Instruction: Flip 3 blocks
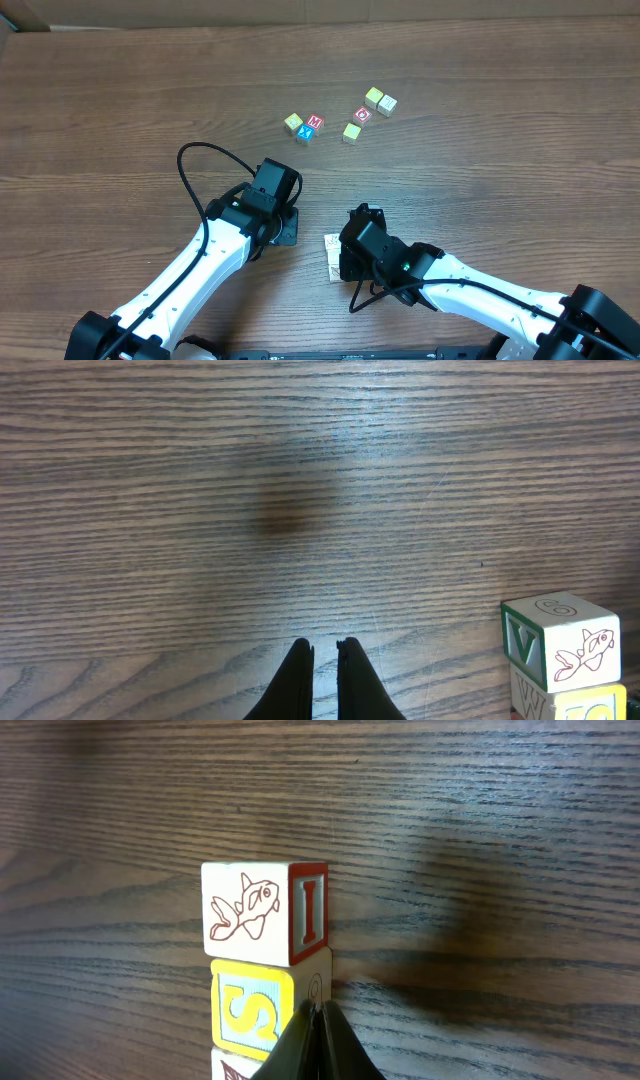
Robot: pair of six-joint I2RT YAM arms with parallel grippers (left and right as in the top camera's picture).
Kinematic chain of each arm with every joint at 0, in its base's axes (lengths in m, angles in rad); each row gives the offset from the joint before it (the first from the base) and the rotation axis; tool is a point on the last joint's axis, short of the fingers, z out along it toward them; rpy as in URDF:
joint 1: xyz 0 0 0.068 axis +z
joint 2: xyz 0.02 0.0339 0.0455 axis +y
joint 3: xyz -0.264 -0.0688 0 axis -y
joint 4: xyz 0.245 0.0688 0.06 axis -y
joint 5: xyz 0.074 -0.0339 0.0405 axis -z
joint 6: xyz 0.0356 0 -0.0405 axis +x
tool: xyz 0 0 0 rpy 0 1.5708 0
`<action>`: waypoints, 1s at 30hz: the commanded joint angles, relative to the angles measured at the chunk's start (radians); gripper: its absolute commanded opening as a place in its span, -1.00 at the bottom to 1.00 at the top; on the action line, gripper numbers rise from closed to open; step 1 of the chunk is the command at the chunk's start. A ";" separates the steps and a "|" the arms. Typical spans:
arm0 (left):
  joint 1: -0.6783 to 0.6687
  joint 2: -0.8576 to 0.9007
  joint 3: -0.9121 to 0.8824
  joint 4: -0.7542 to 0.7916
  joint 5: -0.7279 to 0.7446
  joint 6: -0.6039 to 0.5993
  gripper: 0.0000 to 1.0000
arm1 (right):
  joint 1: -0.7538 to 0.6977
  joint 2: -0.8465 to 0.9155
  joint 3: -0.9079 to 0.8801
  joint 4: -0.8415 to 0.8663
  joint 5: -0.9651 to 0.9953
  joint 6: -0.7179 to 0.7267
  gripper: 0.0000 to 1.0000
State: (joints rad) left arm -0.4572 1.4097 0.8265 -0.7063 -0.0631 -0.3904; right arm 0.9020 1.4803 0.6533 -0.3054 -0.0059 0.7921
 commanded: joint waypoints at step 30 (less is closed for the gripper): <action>0.005 -0.042 0.070 -0.016 -0.016 0.010 -0.91 | -0.030 -0.050 0.060 -0.082 0.058 -0.030 -0.92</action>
State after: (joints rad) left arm -0.4572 1.4067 0.8379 -0.7151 -0.0643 -0.3901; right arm 0.8948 1.4731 0.6609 -0.3664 0.0139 0.7883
